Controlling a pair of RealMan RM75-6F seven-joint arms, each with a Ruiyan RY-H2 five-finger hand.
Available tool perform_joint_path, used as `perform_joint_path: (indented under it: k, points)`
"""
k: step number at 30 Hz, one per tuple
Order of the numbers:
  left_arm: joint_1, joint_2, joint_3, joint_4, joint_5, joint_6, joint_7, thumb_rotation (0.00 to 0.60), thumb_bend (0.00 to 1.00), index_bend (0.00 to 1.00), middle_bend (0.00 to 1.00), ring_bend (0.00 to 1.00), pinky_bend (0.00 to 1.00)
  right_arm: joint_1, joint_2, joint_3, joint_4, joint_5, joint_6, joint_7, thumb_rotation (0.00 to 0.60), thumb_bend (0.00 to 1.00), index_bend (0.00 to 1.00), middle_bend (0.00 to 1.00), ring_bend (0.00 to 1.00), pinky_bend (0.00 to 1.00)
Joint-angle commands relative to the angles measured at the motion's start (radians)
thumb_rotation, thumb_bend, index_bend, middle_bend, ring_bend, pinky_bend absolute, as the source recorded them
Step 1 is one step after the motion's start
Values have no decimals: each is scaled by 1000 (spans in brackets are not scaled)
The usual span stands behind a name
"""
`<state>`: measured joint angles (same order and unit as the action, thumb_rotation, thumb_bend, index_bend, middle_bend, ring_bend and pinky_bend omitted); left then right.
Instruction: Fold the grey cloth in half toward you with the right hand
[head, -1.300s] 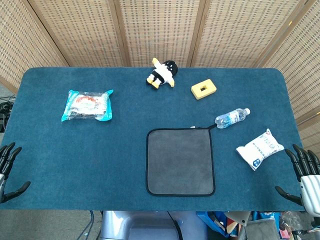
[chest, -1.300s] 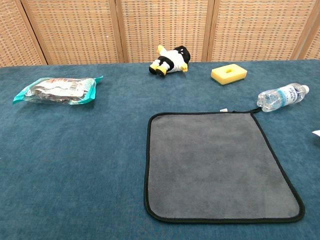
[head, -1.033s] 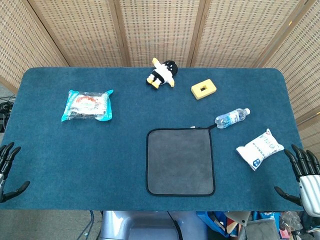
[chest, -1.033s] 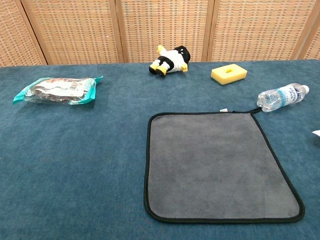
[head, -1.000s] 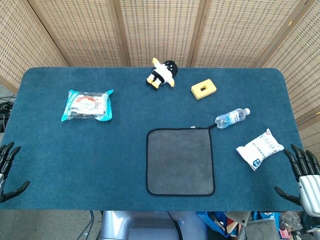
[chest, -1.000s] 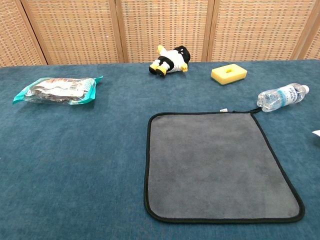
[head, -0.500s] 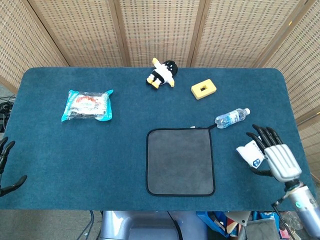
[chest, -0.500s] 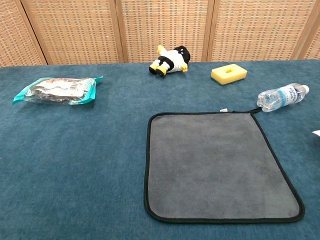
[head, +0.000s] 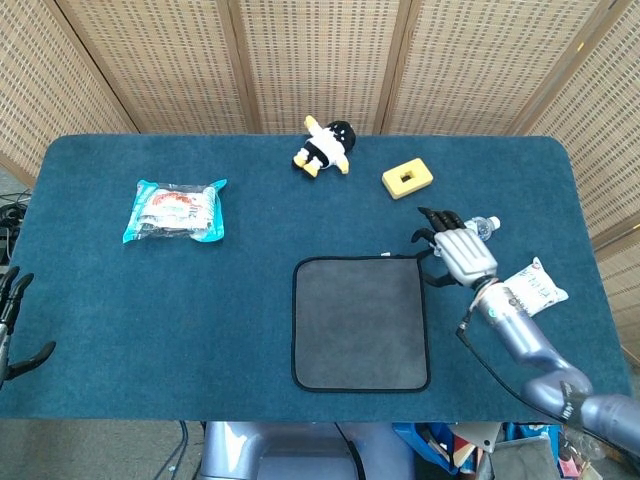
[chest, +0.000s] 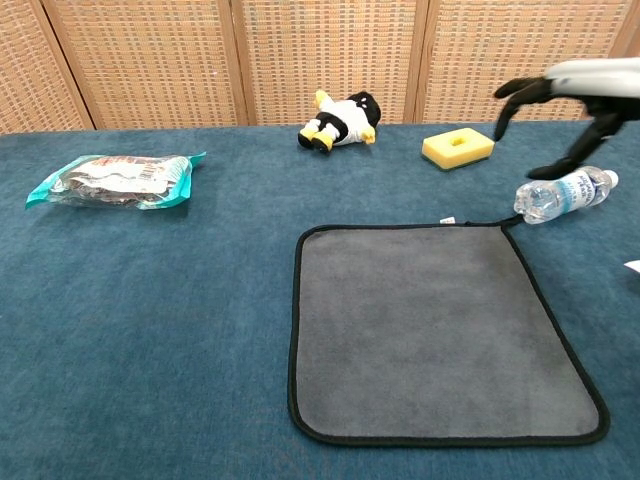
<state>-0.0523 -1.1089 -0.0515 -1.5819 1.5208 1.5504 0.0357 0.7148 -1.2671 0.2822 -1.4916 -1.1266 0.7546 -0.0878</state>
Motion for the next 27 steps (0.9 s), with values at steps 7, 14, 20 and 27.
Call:
perform_joint_path:
  k: [7, 14, 20, 27]
  points:
    - [-8, -6, -9, -8, -30, -20, 29, 600, 217, 0, 0, 0, 0, 200, -223, -25, 202, 317, -86, -267, 600, 359, 336, 0, 0, 0]
    - [-15, -5, -14, -8, -52, -42, 28, 600, 218, 0, 0, 0, 0, 268, -323, -55, 284, 425, -68, -354, 600, 388, 336, 0, 0, 0]
    - [-20, -6, -13, -6, -60, -55, 31, 600, 218, 0, 0, 0, 0, 300, -375, -68, 355, 511, -84, -386, 600, 412, 336, 0, 0, 0]
    - [-24, -6, -20, -7, -79, -65, 29, 600, 225, 0, 0, 0, 0, 329, -415, -77, 420, 600, -110, -413, 600, 431, 350, 0, 0, 0]
